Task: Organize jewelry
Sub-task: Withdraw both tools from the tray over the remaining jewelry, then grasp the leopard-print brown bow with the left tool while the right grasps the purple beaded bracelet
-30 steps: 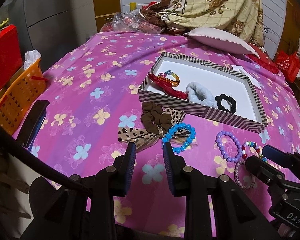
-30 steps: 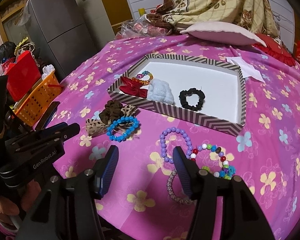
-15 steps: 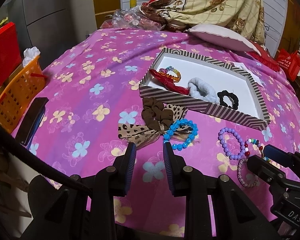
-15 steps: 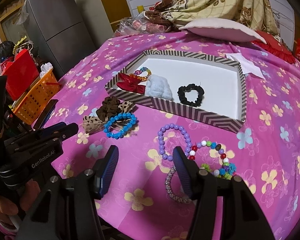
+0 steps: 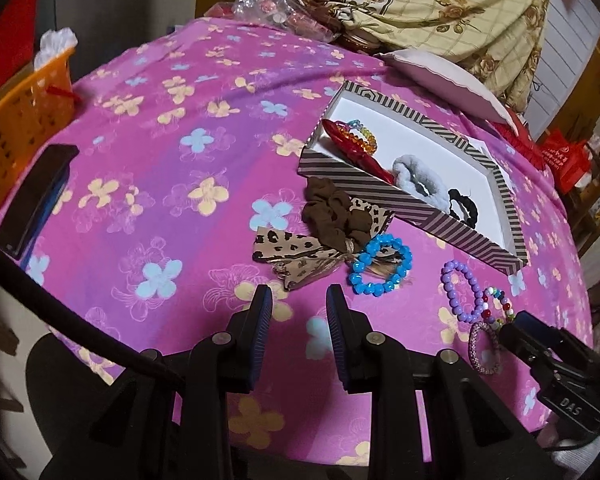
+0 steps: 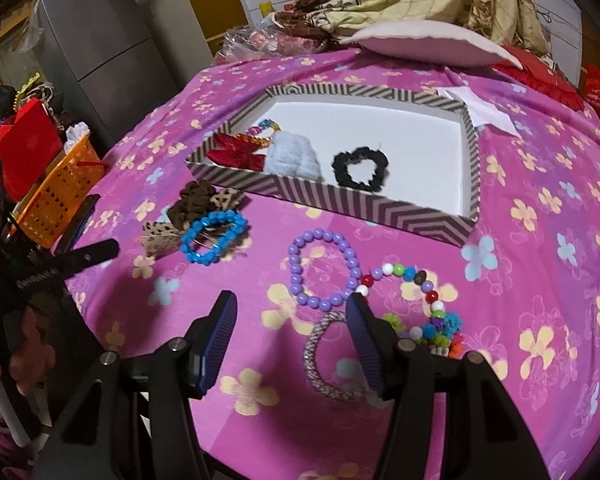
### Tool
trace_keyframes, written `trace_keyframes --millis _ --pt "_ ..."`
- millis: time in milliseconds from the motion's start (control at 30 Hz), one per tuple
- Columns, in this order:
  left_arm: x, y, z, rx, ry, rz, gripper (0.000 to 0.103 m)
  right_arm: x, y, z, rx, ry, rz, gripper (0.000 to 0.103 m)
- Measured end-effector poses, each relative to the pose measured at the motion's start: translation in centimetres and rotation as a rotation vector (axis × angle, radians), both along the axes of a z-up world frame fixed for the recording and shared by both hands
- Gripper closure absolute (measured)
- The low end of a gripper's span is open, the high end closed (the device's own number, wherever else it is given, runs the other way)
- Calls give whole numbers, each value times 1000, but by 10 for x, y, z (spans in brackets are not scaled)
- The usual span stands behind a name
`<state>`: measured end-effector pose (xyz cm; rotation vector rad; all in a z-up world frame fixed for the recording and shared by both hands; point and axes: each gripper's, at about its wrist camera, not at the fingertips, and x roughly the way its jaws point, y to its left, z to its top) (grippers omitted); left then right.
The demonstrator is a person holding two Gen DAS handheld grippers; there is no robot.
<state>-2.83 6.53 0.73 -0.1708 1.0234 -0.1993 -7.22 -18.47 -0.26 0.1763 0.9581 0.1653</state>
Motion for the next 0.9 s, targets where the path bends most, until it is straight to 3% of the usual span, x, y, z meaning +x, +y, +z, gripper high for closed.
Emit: trace_keyframes --millis 367,600,900 --pt "20 -6 -11 20 25 -90 54 10 -12 -7 1 16 -17 44" --pt "48 -12 -12 -61 71 -55 48 24 -14 -4 -6 5 -16 44" --pt "80 -30 -24 -9 106 -21 47 50 -6 -15 -91 30 41 44"
